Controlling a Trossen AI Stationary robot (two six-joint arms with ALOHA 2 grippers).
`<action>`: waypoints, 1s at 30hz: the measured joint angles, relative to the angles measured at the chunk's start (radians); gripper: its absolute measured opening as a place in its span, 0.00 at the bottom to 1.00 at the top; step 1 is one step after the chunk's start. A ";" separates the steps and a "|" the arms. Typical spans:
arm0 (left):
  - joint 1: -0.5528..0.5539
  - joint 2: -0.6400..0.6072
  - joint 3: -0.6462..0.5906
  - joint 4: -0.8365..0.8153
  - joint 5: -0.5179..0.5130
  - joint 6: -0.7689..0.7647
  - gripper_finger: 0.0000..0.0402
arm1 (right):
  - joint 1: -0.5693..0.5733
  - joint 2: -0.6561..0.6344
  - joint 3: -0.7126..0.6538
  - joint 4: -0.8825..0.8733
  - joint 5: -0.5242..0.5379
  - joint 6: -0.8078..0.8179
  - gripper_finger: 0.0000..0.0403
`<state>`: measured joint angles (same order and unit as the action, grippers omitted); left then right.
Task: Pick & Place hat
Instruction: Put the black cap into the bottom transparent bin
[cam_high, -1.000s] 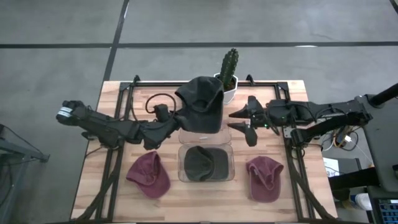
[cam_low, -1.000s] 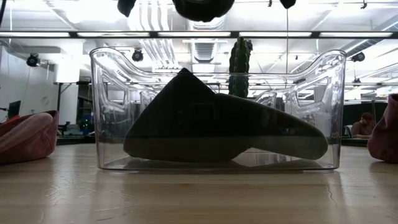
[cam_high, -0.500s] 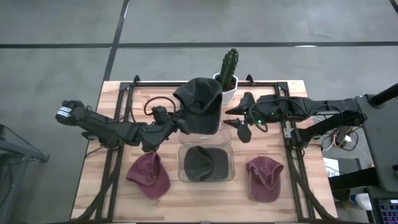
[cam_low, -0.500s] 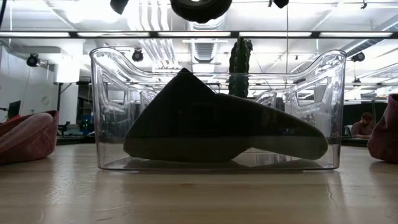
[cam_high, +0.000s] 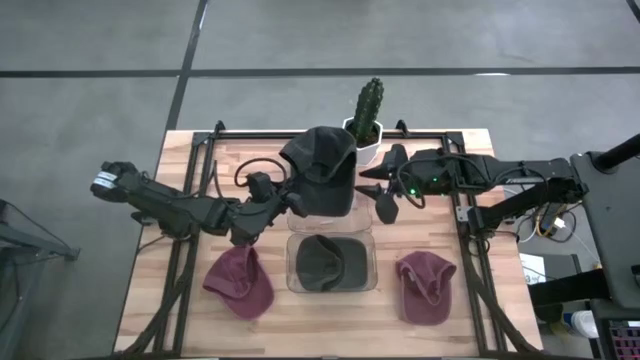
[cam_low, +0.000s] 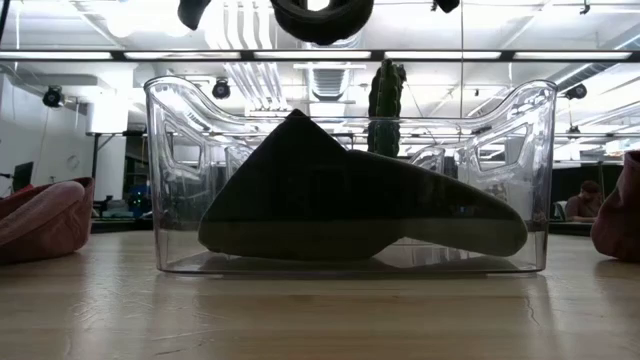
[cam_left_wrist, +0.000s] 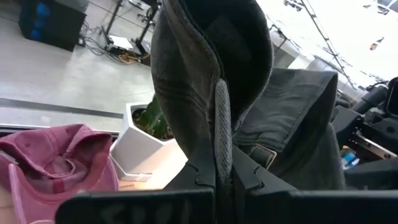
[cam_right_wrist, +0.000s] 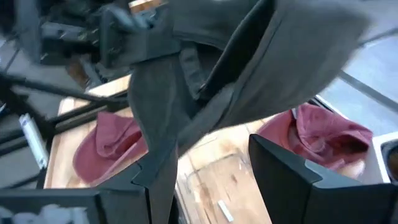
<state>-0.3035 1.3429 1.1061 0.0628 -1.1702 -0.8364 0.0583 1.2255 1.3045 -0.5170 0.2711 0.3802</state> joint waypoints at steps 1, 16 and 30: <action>0.000 0.000 0.000 -0.001 -0.005 0.002 0.01 | -0.001 0.000 0.000 -0.001 0.014 0.020 0.48; 0.000 0.001 0.000 -0.001 -0.063 0.049 0.01 | 0.000 0.001 0.000 0.012 0.036 0.127 0.48; 0.000 0.004 0.000 -0.001 -0.073 0.048 0.01 | -0.011 0.052 -0.001 0.034 0.047 0.145 0.48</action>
<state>-0.3035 1.3464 1.1061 0.0620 -1.2436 -0.7879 0.0473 1.2771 1.3037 -0.4827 0.3178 0.5250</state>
